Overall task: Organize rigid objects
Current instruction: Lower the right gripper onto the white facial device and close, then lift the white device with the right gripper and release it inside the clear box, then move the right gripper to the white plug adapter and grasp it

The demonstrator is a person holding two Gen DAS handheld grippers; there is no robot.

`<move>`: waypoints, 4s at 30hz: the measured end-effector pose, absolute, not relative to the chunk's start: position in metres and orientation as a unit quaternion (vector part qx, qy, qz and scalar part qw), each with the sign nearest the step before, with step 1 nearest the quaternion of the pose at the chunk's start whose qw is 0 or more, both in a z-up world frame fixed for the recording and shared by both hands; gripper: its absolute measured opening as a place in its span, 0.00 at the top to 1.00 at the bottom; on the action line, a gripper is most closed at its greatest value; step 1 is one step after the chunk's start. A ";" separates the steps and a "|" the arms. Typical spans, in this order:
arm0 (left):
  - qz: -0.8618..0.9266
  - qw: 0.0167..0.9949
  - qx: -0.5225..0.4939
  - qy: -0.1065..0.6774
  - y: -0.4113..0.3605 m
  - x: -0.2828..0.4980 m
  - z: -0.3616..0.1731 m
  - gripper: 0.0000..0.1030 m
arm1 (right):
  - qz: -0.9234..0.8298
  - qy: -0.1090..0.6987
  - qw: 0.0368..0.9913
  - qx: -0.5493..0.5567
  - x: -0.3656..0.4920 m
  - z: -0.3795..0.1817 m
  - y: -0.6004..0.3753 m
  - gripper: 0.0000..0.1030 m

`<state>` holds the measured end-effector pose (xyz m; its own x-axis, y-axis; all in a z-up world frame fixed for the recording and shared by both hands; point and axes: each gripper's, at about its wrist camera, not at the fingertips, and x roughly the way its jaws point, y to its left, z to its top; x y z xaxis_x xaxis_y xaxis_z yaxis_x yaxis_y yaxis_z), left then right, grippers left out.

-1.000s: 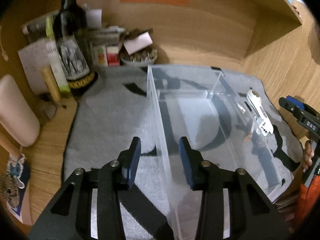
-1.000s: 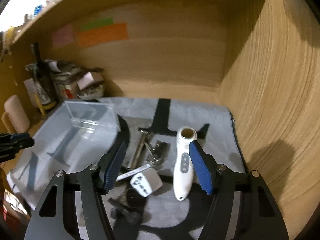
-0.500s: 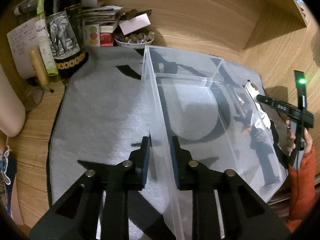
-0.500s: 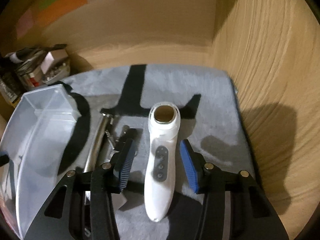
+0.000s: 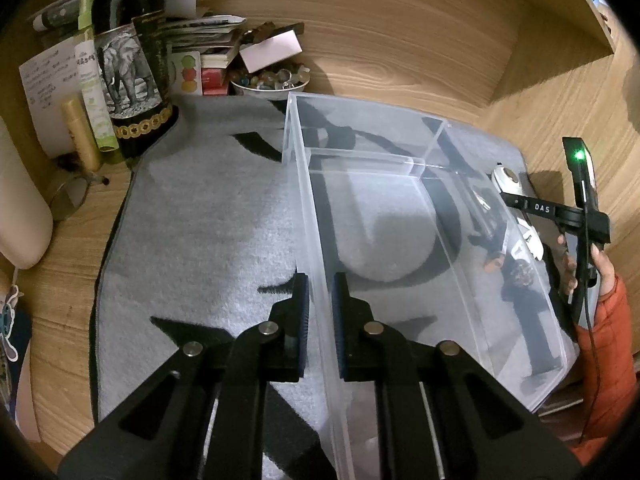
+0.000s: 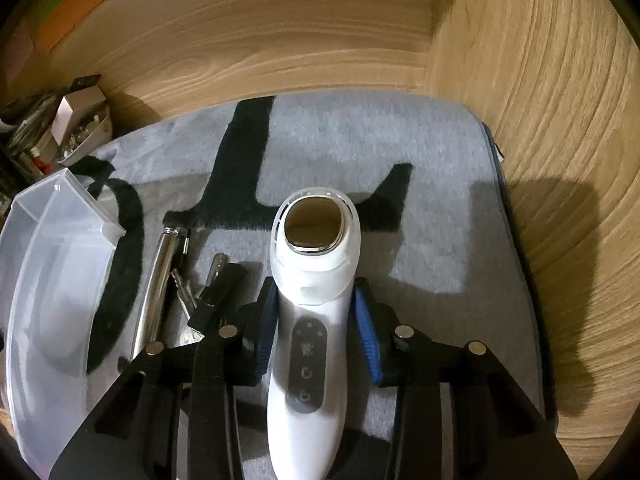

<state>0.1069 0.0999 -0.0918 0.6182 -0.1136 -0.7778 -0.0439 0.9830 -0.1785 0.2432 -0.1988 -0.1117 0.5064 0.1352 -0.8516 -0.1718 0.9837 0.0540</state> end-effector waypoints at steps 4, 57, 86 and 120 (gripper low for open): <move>-0.019 0.895 -0.092 0.436 0.101 0.107 -0.092 0.89 | 0.092 0.475 0.875 -0.014 0.241 -0.103 -0.199 0.68; -0.025 0.905 -0.091 0.414 0.102 0.104 -0.089 0.90 | 0.301 0.444 0.827 -0.168 0.180 -0.047 0.006 0.68; -0.024 0.905 -0.086 0.417 0.103 0.104 -0.088 0.90 | 0.304 0.417 0.836 -0.186 0.171 -0.036 -0.001 0.36; -0.014 0.905 -0.075 0.419 0.101 0.105 -0.085 0.90 | 0.148 0.443 0.877 -0.111 0.167 -0.078 -0.158 0.07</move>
<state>0.1052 0.1010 -0.0852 0.6482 -0.0882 -0.7563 -0.0369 0.9885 -0.1469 0.1668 -0.1579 -0.0779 0.5636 0.1611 -0.8102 -0.3571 0.9319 -0.0631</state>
